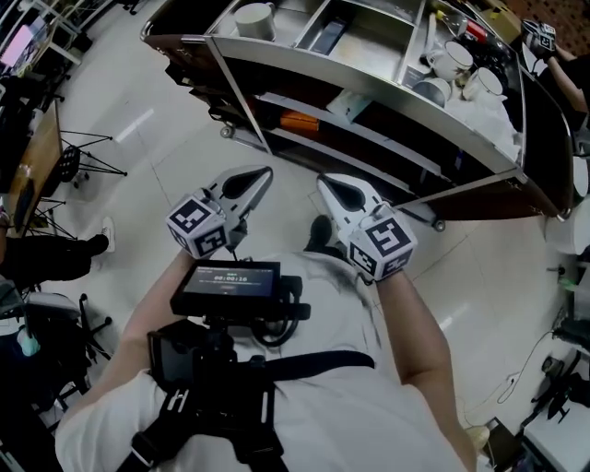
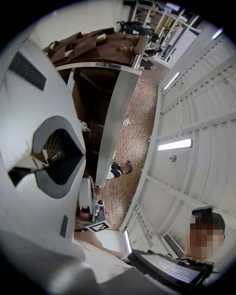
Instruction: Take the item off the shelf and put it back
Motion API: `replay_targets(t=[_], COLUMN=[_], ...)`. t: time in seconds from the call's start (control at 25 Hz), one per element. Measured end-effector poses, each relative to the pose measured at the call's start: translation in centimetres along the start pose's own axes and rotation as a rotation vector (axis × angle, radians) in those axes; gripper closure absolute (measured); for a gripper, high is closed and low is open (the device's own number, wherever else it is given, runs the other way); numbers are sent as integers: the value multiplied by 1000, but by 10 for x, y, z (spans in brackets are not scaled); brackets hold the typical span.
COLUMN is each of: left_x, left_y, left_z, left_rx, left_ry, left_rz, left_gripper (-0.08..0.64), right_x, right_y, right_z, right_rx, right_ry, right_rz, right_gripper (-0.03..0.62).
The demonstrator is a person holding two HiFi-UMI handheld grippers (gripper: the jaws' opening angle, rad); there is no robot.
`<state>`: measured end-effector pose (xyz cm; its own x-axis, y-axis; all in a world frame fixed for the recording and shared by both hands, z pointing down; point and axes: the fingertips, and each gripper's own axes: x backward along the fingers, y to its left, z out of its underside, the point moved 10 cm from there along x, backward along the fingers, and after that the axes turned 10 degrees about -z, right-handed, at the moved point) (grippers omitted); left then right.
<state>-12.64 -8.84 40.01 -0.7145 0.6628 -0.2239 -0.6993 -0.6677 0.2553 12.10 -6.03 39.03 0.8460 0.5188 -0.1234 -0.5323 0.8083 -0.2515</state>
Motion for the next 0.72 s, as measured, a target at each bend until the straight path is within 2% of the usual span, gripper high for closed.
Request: replay_targets(t=[0.24,0.72], left_x=[2,6], left_y=[-10,-13], left_z=[4,0], left_rx=[-10,-19], left_ry=[-8,-7], left_rz=[28,32], left_gripper=[551,551], right_x=[4,0], right_y=[11,17], right_z=[-5,-11], right_rx=[27,37], right_ry=[-4,-40], right_rz=[-17,-19], right_gripper=[589,589])
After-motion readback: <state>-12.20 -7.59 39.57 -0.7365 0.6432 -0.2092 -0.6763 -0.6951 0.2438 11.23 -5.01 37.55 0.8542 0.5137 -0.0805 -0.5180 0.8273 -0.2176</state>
